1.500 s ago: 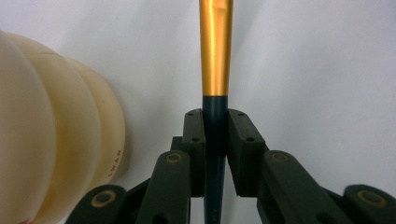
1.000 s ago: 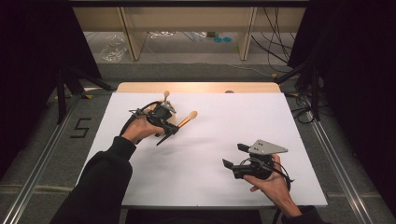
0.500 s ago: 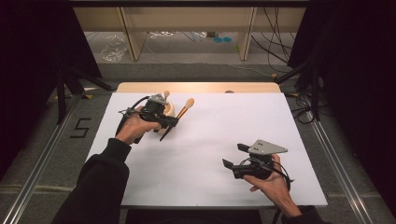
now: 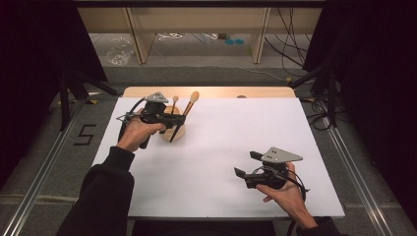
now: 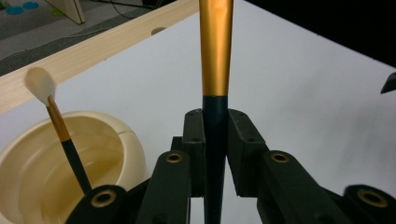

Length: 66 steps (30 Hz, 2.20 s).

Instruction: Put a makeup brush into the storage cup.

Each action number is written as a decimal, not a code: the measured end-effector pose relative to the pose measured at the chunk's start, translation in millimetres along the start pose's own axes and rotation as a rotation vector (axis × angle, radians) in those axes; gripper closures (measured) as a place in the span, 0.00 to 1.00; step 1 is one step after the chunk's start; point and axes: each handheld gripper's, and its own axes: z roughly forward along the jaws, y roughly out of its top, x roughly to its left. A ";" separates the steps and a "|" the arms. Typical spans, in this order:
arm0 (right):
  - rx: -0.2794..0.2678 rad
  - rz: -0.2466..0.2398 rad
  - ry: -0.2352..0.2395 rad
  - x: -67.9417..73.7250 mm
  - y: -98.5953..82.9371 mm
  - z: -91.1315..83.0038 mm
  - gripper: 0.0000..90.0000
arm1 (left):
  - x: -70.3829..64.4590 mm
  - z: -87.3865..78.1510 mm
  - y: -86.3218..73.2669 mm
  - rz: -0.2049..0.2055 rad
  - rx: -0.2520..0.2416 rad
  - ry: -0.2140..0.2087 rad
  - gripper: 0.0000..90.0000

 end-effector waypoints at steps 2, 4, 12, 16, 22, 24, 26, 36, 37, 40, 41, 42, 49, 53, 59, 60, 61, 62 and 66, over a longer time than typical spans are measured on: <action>-0.004 -0.010 -0.006 -0.8 -0.5 1.1 0.21 | 3.0 -2.7 1.0 -0.013 -0.015 0.003 0.87; 0.001 -0.008 -0.004 -0.7 -0.5 1.0 0.21 | 5.7 -4.3 0.7 -0.021 -0.033 0.018 0.87; 0.001 -0.005 0.000 -1.0 -0.4 1.4 0.21 | 18.7 -14.4 3.4 -0.068 -0.089 0.033 0.87; -0.001 -0.002 0.001 -1.2 -0.4 1.2 0.21 | 23.2 -19.2 8.2 -0.090 -0.130 0.048 0.87; 0.001 -0.001 0.000 -1.4 -0.7 1.4 0.21 | 28.6 -23.4 12.7 -0.114 -0.166 0.054 0.87; 0.000 -0.001 0.001 -1.3 -0.7 1.2 0.21 | 30.5 -23.3 12.8 -0.114 -0.174 0.056 0.87; 0.001 -0.002 -0.001 -1.5 -0.6 1.3 0.21 | 31.8 -23.1 12.7 -0.114 -0.178 0.074 0.87; 0.004 0.009 0.000 -1.2 -0.4 0.9 0.21 | 42.4 -21.9 13.4 -0.135 -0.270 0.141 0.87; 0.002 0.005 -0.001 -1.5 -0.6 1.3 0.21 | 43.4 -21.8 13.4 -0.132 -0.278 0.151 0.87; 0.004 0.008 0.000 -1.2 -0.5 0.9 0.21 | 46.9 -21.8 13.1 -0.143 -0.308 0.168 0.87; 0.004 0.010 0.001 -1.2 -0.4 0.9 0.21 | 48.6 -21.5 13.0 -0.143 -0.313 0.173 0.87; 0.002 -0.002 -0.002 -2.0 -0.9 1.6 0.21 | 49.2 -21.0 12.9 -0.146 -0.316 0.179 0.87; 0.003 0.000 -0.002 -1.9 -0.9 1.3 0.21 | 55.1 -16.3 12.6 -0.174 -0.327 0.188 0.87; -0.013 -0.001 0.005 -1.8 -1.4 3.2 0.21 | 59.2 -12.8 11.4 -0.184 -0.327 0.193 0.87; 0.001 0.000 -0.001 -2.0 -0.9 1.4 0.21 | 62.6 -10.2 11.4 -0.182 -0.350 0.216 0.87; 0.000 -0.001 0.000 -2.0 -0.9 1.5 0.21 | 63.5 -9.3 11.1 -0.186 -0.350 0.219 0.87; 0.001 -0.001 0.002 -1.9 -0.9 1.8 0.21 | 64.8 -8.4 10.5 -0.185 -0.347 0.221 0.87; -0.007 -0.002 0.007 -1.7 -1.2 2.6 0.21 | 65.7 -7.3 10.0 -0.186 -0.350 0.229 0.87; 0.002 0.004 0.002 -1.5 -0.8 1.3 0.21 | 68.9 -4.9 8.3 -0.191 -0.352 0.236 0.87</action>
